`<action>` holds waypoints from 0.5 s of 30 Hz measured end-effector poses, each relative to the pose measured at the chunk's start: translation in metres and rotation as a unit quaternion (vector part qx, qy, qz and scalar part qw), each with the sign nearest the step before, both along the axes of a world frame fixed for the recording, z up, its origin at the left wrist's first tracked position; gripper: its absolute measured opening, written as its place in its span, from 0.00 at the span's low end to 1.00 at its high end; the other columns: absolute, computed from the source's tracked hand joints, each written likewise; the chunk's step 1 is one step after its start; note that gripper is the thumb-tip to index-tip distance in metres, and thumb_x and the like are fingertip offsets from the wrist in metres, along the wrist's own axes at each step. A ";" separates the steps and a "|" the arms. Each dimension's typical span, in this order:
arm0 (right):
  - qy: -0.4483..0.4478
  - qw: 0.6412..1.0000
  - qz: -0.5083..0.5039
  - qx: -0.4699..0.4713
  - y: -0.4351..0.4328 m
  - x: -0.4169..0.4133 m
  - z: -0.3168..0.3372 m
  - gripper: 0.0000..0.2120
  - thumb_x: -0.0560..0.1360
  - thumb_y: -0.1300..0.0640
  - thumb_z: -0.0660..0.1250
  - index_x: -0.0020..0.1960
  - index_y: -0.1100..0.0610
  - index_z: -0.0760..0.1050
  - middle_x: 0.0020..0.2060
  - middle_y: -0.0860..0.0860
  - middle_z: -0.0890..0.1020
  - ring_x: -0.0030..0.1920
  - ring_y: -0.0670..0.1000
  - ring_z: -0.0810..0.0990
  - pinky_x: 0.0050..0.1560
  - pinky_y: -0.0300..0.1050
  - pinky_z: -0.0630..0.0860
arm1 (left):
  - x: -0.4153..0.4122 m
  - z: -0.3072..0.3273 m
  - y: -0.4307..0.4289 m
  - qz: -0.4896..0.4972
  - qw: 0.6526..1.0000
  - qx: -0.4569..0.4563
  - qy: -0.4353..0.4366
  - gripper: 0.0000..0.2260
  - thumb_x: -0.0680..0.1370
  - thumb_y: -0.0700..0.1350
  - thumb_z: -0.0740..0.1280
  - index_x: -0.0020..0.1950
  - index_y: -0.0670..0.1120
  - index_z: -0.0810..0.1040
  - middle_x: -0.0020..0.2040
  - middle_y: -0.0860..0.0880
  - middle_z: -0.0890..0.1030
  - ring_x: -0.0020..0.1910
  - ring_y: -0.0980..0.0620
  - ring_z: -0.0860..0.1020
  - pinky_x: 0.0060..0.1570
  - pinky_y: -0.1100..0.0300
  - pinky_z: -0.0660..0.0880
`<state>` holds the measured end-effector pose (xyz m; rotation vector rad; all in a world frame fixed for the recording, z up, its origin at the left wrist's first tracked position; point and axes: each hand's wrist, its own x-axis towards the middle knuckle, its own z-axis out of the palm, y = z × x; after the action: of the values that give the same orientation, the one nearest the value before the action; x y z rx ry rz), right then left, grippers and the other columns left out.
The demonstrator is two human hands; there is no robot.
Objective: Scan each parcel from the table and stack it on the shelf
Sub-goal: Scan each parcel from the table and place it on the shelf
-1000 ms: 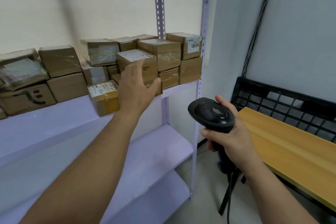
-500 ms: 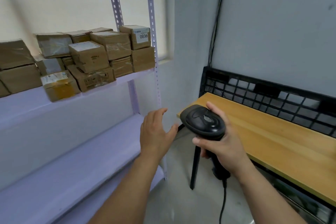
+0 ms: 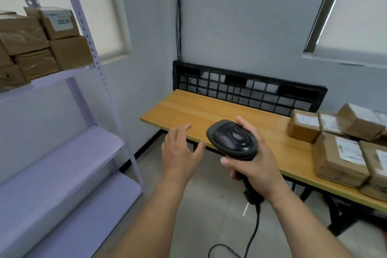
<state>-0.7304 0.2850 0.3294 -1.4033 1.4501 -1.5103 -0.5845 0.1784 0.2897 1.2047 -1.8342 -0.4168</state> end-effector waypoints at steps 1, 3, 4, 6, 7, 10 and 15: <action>0.000 1.000 -0.012 0.000 0.005 -0.009 -0.001 0.42 0.66 0.68 0.78 0.67 0.34 0.66 0.55 0.48 0.79 0.30 0.52 0.80 0.28 0.45 0.78 | -0.011 -0.001 0.002 -0.009 1.000 0.000 -0.002 0.23 0.73 0.48 0.73 0.66 0.44 0.74 0.61 0.46 0.75 0.62 0.46 0.72 0.60 0.51 0.68; -0.003 0.999 -0.034 0.000 0.015 -0.026 -0.005 0.42 0.66 0.67 0.78 0.68 0.35 0.66 0.57 0.49 0.79 0.29 0.55 0.80 0.29 0.48 0.78 | -0.031 -0.001 0.006 -0.030 1.000 0.003 -0.006 0.24 0.73 0.49 0.73 0.66 0.45 0.74 0.61 0.47 0.75 0.62 0.47 0.72 0.61 0.51 0.67; -0.003 0.999 -0.046 -0.003 0.020 -0.035 -0.007 0.43 0.66 0.67 0.78 0.69 0.35 0.66 0.57 0.49 0.79 0.29 0.56 0.80 0.29 0.50 0.79 | -0.042 -0.002 0.008 -0.045 0.999 0.008 -0.010 0.24 0.73 0.50 0.72 0.67 0.45 0.73 0.62 0.47 0.74 0.63 0.48 0.71 0.62 0.52 0.67; -0.008 0.997 -0.070 -0.005 0.030 -0.054 -0.011 0.43 0.65 0.67 0.78 0.69 0.36 0.66 0.57 0.48 0.79 0.29 0.57 0.80 0.31 0.55 0.80 | -0.065 -0.002 0.012 -0.076 0.997 0.015 -0.018 0.24 0.74 0.51 0.71 0.68 0.47 0.72 0.63 0.49 0.73 0.64 0.50 0.70 0.63 0.57 0.64; -0.012 0.996 -0.084 -0.003 0.035 -0.063 -0.013 0.43 0.65 0.67 0.78 0.69 0.35 0.67 0.57 0.47 0.79 0.29 0.58 0.80 0.31 0.56 0.80 | -0.077 -0.003 0.013 -0.089 0.996 0.013 -0.022 0.24 0.75 0.51 0.71 0.68 0.47 0.71 0.64 0.49 0.73 0.64 0.51 0.69 0.63 0.59 0.62; -0.017 0.993 -0.119 0.006 0.049 -0.091 -0.016 0.43 0.65 0.67 0.78 0.68 0.34 0.67 0.57 0.46 0.79 0.30 0.59 0.80 0.32 0.54 0.81 | -0.115 -0.005 0.018 -0.127 0.991 0.029 -0.030 0.24 0.75 0.52 0.70 0.69 0.48 0.70 0.65 0.51 0.71 0.65 0.53 0.68 0.61 0.64 0.58; -0.027 0.985 -0.171 0.007 0.059 -0.141 -0.020 0.41 0.65 0.65 0.79 0.65 0.31 0.68 0.57 0.49 0.78 0.29 0.56 0.80 0.31 0.50 0.81 | -0.181 -0.013 0.017 -0.176 0.982 0.043 -0.045 0.25 0.75 0.53 0.70 0.70 0.48 0.70 0.64 0.50 0.72 0.63 0.52 0.69 0.59 0.64 0.59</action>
<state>-0.8715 0.3439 0.3098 -1.1356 1.7301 -1.7243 -0.7658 0.1957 0.2769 0.9666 -2.1336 -0.6550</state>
